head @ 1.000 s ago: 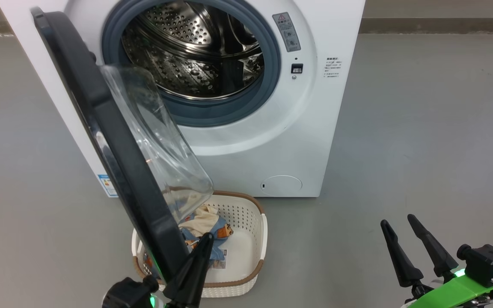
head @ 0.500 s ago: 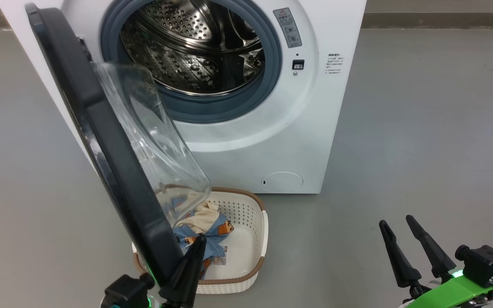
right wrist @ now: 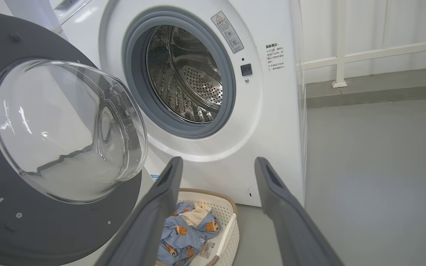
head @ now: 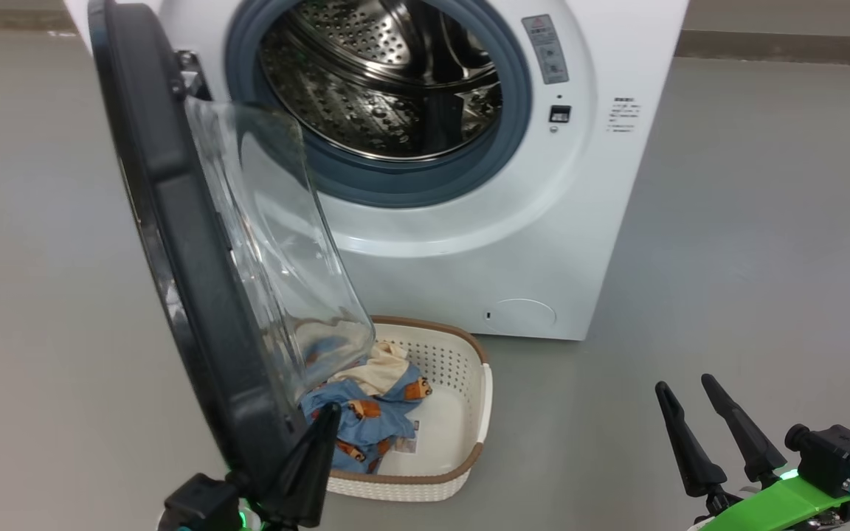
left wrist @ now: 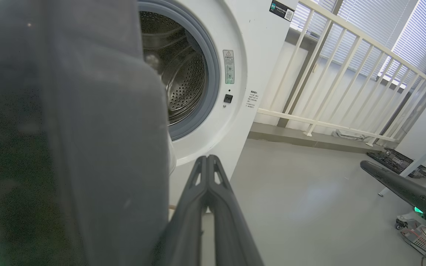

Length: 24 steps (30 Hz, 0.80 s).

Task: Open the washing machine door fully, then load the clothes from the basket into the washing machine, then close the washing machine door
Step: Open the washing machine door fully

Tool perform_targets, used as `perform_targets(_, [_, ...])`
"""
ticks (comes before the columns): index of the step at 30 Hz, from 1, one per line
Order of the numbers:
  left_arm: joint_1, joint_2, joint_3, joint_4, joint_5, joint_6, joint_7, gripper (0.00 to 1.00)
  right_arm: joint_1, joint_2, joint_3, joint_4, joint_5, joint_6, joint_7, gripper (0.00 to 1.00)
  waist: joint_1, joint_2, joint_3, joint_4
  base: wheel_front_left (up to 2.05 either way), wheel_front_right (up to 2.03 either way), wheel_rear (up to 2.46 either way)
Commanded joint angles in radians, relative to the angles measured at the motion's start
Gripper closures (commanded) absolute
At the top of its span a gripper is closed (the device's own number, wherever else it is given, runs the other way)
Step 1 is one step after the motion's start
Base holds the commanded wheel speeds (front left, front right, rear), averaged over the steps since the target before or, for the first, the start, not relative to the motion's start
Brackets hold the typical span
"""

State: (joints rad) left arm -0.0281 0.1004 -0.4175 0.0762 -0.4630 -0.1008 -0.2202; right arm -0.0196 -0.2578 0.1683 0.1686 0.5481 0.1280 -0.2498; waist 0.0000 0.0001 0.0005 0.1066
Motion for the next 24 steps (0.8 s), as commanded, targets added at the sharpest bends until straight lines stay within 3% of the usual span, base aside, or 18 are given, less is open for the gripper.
perform_targets(1, [-0.037, 0.036, 0.075, -0.029, -0.012, 0.029, -0.009, 1.0, -0.02, -0.012, 0.011, -0.021, -0.005, 0.003, -0.012, 0.0, 0.0, -0.0001, -0.004, 0.03, 0.0, 0.0, 0.0])
perform_targets(24, [-0.02, 0.124, 0.166, -0.07, -0.046, 0.092, 0.046, 1.0, -0.016, 0.012, 0.005, -0.021, -0.01, 0.003, -0.012, 0.0, 0.0, -0.0001, -0.001, 0.17, 0.0, 0.0, 0.0])
